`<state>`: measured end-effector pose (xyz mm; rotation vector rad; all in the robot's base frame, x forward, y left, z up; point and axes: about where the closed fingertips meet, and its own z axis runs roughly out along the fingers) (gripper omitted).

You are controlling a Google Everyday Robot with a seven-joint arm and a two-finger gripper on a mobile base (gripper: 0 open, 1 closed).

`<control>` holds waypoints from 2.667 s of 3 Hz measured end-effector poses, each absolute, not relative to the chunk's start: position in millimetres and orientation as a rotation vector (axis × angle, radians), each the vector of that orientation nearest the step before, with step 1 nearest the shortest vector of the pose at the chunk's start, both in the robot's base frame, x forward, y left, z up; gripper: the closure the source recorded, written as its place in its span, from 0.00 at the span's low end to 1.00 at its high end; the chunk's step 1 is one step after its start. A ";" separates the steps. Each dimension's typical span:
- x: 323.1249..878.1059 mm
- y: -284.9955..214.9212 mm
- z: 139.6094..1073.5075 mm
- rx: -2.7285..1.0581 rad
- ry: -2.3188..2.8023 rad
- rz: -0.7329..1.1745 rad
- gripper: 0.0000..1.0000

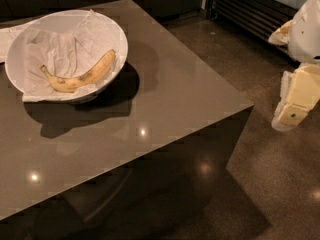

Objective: Pick banana from white bowl

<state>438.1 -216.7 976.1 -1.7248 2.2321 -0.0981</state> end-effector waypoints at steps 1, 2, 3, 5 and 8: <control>439.6 -212.6 981.1 -1.714 2.230 -0.106 0.00; 452.7 -196.6 993.5 -1.711 2.247 -0.114 0.00; 473.0 -173.2 1001.4 -1.751 2.259 -0.131 0.00; 497.3 -135.3 1017.1 -1.814 2.174 -0.197 0.00; 562.8 -78.2 1051.8 -1.871 1.976 -0.349 0.00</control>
Offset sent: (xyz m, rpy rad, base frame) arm 0.0301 0.0436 0.0324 -0.0251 0.0383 -0.0330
